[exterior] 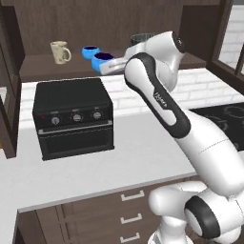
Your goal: Gather all objects into one cabinet and sort the glasses and bowls to opposite sides.
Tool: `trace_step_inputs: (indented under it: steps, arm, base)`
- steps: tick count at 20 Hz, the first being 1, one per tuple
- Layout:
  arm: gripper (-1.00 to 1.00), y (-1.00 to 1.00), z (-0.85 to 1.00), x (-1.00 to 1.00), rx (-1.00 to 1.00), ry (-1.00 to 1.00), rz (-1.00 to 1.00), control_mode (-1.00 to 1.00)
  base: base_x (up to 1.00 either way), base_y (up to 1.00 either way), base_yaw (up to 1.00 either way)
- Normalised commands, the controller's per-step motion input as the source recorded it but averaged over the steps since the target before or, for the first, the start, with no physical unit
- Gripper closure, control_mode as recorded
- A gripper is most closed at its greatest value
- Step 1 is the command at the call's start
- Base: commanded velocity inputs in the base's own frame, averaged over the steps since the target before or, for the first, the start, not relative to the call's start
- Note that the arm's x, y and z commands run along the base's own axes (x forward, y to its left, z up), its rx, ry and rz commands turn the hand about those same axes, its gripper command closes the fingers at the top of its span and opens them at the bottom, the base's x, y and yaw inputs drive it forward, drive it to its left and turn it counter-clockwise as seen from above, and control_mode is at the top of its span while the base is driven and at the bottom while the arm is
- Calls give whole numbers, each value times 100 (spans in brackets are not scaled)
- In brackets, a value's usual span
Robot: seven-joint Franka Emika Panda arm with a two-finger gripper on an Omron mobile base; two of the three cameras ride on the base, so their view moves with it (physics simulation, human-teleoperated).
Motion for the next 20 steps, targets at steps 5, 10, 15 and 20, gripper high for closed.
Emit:
trace_step_inputs:
  steps: [5,10,15,20]
  arm:
    - [100,14,-7,93,0,15,6,-100]
    - [100,21,-28,96,-1,11,0,-100]
    - [100,33,-48,98,-1,6,1,-100]
    - [100,24,-19,99,0,0,0,-100]
  base:
    - [0,0,0]
    - [0,0,0]
    - [0,0,0]
    - [0,0,0]
